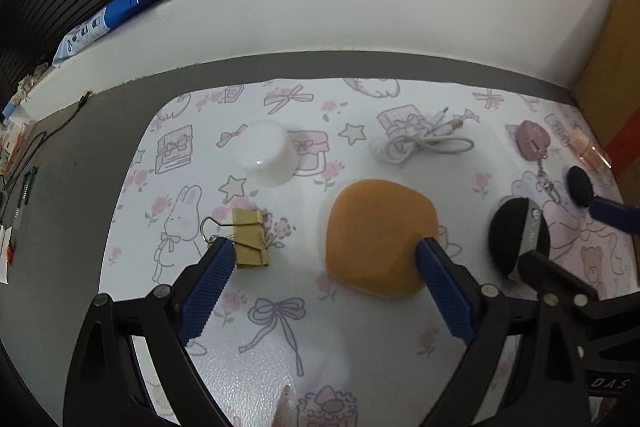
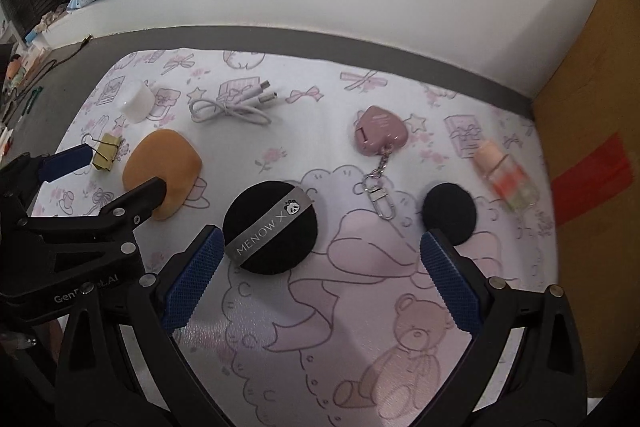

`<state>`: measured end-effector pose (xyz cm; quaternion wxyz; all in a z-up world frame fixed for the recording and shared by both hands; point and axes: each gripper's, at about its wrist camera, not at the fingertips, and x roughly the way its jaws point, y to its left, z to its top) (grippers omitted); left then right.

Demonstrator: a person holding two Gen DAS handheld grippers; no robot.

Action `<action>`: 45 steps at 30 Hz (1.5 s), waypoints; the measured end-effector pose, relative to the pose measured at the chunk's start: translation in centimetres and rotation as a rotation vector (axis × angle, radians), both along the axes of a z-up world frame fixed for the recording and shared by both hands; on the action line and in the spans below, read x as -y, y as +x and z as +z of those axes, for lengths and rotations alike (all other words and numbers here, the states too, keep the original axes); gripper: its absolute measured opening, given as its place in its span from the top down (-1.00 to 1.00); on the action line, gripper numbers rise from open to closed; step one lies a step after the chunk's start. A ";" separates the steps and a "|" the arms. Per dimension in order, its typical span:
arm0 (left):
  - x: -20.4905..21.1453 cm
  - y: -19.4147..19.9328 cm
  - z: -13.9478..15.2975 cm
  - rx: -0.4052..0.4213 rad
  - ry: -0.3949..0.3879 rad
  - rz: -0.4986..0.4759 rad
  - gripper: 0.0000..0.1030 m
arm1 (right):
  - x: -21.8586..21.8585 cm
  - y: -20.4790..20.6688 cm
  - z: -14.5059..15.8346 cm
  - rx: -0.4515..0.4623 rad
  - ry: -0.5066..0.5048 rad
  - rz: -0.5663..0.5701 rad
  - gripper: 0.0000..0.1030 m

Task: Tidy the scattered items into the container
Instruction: 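Grasp the orange sponge with the left tool while the right tool grasps the black puff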

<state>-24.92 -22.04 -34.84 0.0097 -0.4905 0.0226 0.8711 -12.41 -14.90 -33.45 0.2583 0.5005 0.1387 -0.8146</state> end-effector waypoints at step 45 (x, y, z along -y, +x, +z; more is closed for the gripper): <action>-2.1 -1.2 1.8 0.010 -0.030 -0.077 0.20 | 1.1 1.2 -0.5 0.066 -0.047 0.136 0.74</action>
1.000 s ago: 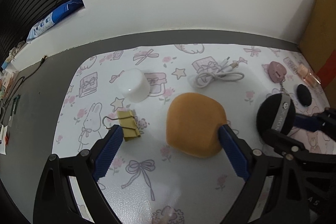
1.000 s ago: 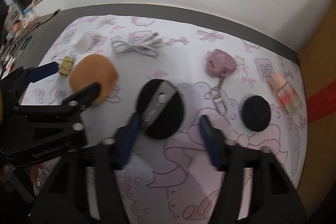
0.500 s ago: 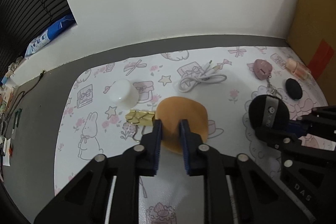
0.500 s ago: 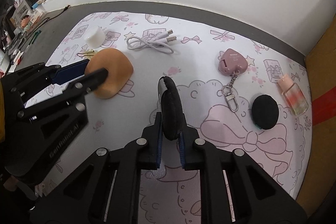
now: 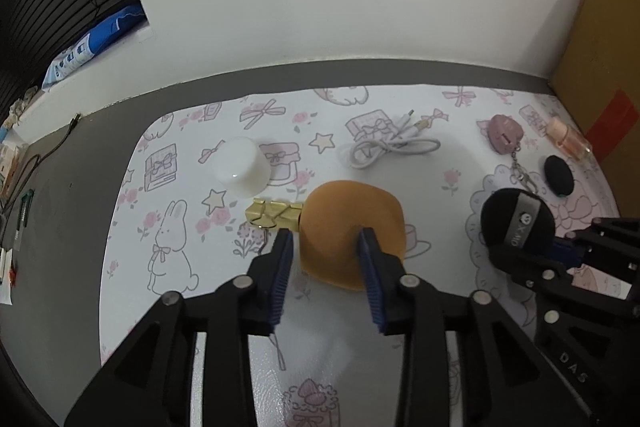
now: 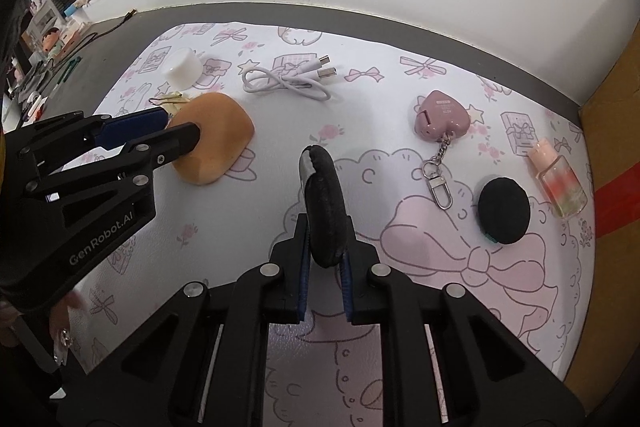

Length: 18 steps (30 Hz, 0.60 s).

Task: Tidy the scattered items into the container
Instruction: 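Grasp the orange sponge with the left tool while the right tool grasps the black puff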

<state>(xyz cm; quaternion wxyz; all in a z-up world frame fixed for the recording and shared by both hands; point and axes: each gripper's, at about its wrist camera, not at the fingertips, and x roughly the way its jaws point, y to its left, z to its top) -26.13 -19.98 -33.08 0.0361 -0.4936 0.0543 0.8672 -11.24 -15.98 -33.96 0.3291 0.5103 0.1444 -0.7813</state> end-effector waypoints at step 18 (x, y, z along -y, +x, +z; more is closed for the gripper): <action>-1.1 0.7 -2.6 0.064 0.061 -0.034 -0.56 | -0.3 -0.2 -0.3 0.014 -0.022 0.012 0.76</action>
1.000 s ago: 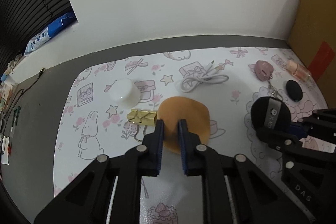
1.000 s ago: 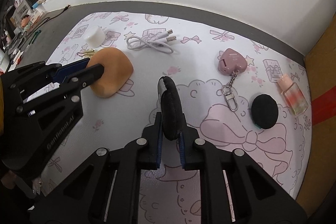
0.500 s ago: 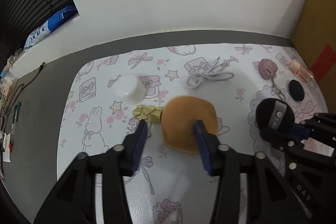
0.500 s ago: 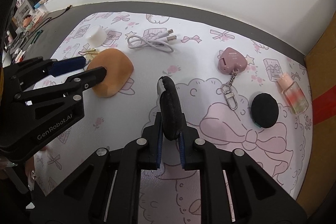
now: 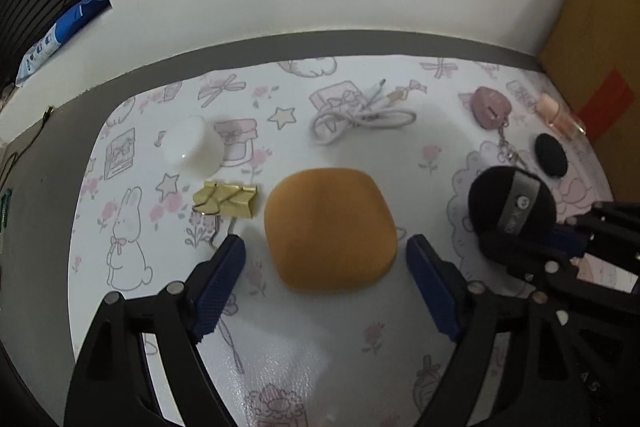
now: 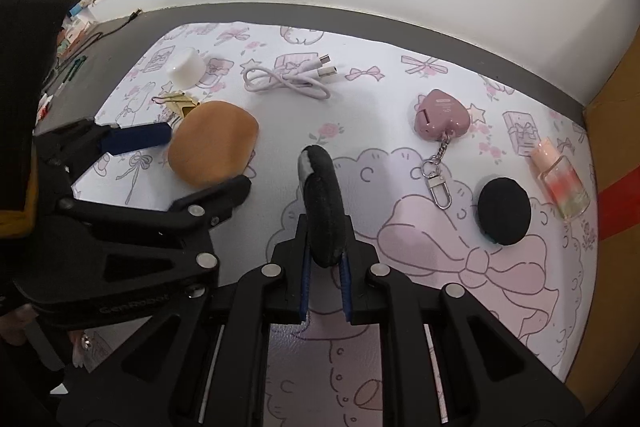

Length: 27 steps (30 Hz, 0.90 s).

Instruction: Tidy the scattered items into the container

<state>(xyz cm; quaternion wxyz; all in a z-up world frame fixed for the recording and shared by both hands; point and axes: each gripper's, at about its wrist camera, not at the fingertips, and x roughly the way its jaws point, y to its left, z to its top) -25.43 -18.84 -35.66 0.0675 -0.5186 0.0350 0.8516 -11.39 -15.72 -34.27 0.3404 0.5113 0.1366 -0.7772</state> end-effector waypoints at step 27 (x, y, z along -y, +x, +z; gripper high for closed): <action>-0.3 2.3 2.1 -0.024 0.018 0.026 0.46 | -0.6 0.5 1.7 -0.022 0.004 -0.041 0.76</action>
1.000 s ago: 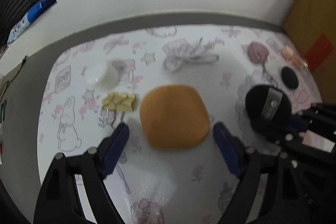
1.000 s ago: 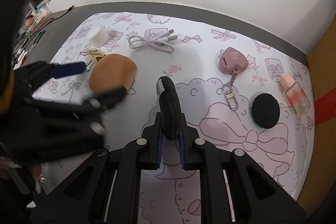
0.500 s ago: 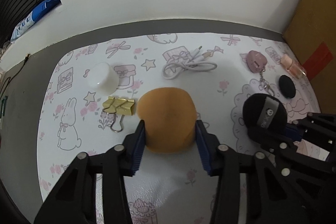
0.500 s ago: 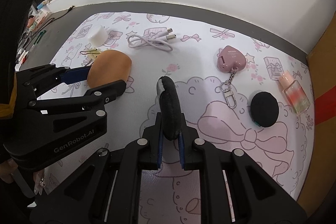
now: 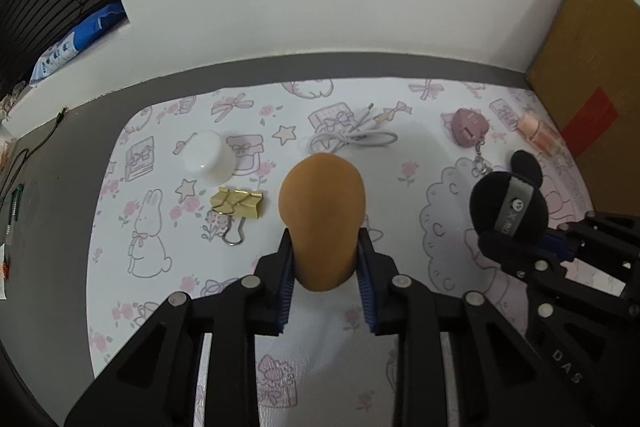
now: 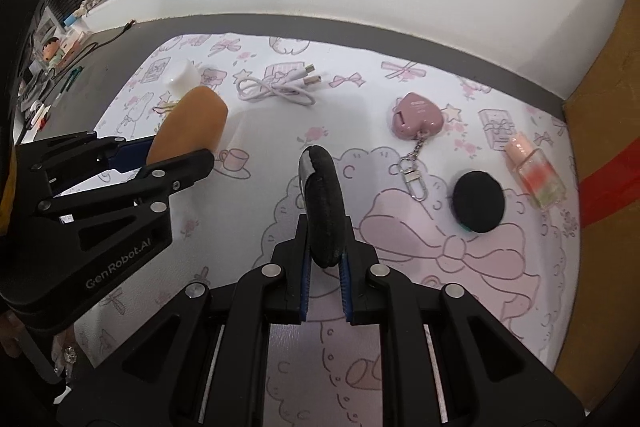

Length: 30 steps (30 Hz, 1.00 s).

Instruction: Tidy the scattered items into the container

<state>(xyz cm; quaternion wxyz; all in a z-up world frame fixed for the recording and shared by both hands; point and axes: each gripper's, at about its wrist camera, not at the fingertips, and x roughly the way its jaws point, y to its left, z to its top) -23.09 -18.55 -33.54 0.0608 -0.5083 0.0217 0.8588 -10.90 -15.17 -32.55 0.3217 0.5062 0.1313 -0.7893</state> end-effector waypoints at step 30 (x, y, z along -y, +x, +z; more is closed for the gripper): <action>-0.6 9.6 24.2 -0.288 0.072 0.022 0.46 | -7.8 6.8 26.0 -0.271 -0.083 -0.145 0.76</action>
